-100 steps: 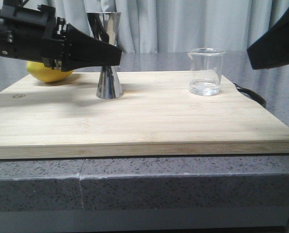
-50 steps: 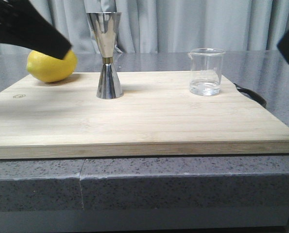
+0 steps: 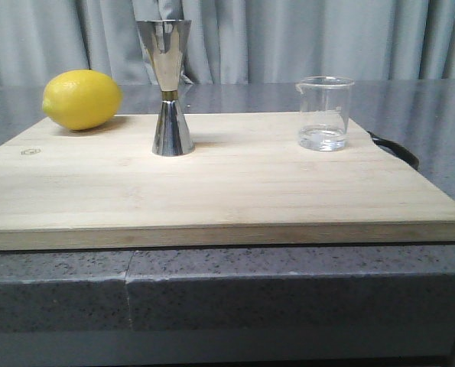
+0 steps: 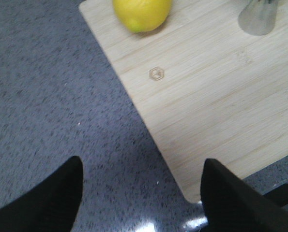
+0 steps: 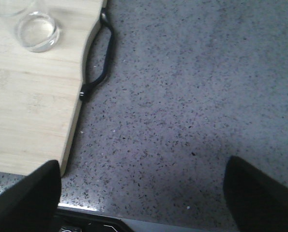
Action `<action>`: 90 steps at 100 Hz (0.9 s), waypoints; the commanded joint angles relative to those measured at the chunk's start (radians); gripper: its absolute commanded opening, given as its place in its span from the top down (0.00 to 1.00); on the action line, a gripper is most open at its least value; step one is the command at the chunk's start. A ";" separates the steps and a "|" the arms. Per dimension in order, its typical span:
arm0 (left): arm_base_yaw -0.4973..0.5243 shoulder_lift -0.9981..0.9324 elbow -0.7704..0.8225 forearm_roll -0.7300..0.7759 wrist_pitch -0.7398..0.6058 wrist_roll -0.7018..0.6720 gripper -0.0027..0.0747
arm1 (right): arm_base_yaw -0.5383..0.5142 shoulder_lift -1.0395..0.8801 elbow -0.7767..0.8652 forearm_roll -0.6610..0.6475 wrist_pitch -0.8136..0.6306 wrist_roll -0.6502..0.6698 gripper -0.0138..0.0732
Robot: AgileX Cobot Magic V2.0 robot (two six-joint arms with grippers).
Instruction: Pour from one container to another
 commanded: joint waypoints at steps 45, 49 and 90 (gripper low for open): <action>-0.005 -0.393 0.226 0.080 -0.303 -0.294 0.35 | -0.025 -0.371 0.121 0.000 -0.225 0.014 0.13; -0.005 -0.397 0.239 0.080 -0.326 -0.294 0.35 | -0.025 -0.386 0.123 0.000 -0.232 0.014 0.13; -0.005 -0.393 0.254 0.078 -0.366 -0.294 0.81 | -0.025 -0.399 0.125 0.000 -0.234 0.014 0.86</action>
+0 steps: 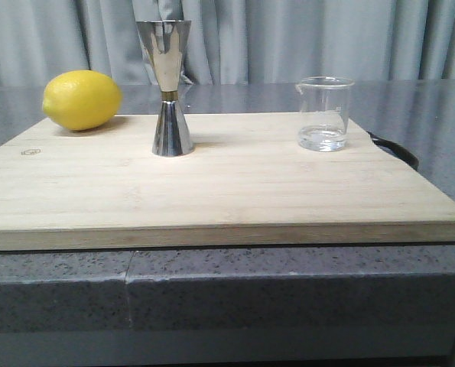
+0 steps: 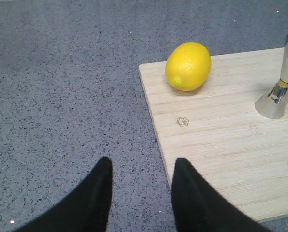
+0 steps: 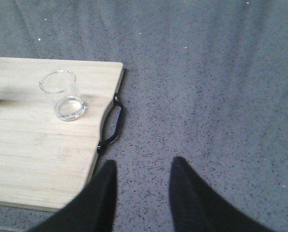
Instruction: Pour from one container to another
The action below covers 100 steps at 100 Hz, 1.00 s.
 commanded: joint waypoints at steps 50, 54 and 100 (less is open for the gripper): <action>-0.005 0.006 -0.025 -0.004 -0.162 -0.008 0.99 | -0.008 0.005 -0.023 0.000 -0.078 -0.001 0.93; -0.005 0.006 -0.025 -0.004 -0.162 -0.008 0.99 | -0.008 0.005 -0.023 0.000 -0.078 -0.001 0.93; 0.083 -0.190 0.254 0.022 -0.356 -0.003 0.99 | -0.008 0.005 -0.023 0.000 -0.078 -0.001 0.93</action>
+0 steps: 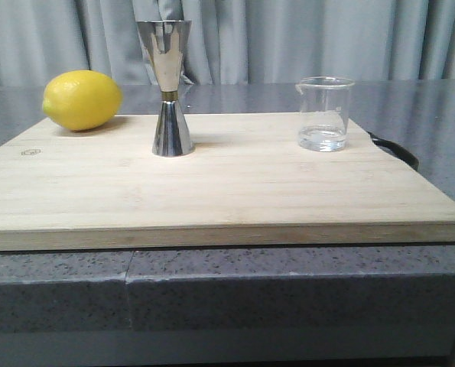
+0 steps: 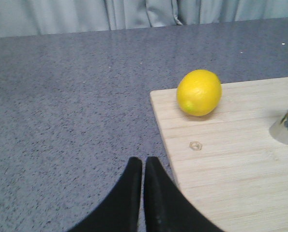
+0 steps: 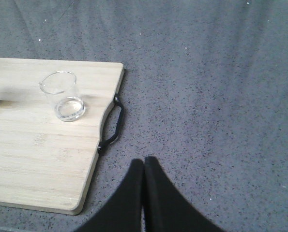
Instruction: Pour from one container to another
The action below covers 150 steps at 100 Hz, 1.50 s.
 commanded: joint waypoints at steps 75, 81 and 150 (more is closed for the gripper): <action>0.112 -0.434 0.591 -0.031 -0.537 -0.003 0.99 | -0.008 0.005 -0.023 0.000 -0.077 -0.002 0.93; 0.112 -0.434 0.591 -0.031 -0.537 -0.003 0.99 | -0.008 0.005 -0.023 0.000 -0.077 -0.002 0.93; 0.112 -0.434 0.591 -0.031 -0.537 -0.003 0.99 | -0.008 0.005 -0.023 -0.006 -0.076 -0.002 0.93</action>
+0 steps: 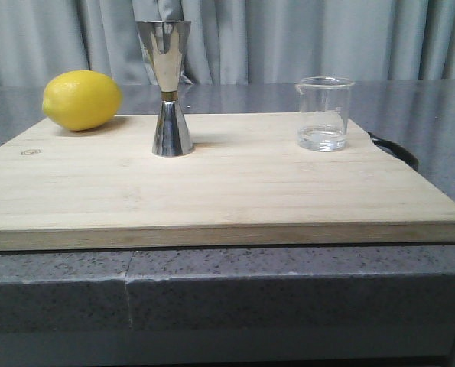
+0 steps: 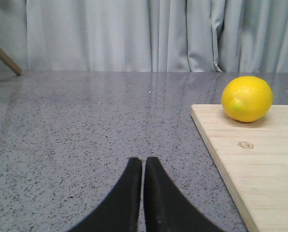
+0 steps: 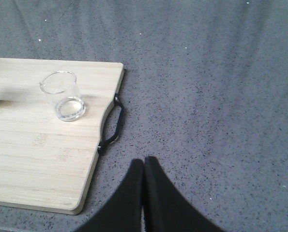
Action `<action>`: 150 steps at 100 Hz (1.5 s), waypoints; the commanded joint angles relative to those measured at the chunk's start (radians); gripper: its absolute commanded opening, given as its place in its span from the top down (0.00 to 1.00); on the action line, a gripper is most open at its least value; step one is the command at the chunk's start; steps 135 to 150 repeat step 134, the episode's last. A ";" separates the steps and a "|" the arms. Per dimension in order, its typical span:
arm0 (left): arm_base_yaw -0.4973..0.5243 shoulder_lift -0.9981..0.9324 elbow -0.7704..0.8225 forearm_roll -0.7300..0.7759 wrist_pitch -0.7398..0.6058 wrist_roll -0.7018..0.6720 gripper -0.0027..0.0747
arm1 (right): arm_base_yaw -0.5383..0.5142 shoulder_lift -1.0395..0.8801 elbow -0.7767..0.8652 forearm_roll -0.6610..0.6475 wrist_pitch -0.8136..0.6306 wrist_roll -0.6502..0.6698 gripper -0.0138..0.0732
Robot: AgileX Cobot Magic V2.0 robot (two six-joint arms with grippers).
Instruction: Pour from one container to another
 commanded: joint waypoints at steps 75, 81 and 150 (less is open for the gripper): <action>-0.007 -0.024 0.037 -0.008 -0.079 -0.003 0.99 | -0.200 -0.434 0.721 0.068 -0.817 -0.002 0.93; -0.007 -0.024 0.037 -0.008 -0.079 -0.003 0.99 | -0.200 -0.434 0.726 0.068 -0.834 -0.002 0.93; -0.007 -0.024 0.037 -0.008 -0.079 -0.003 0.99 | -0.200 -0.434 0.726 0.068 -0.827 -0.002 0.93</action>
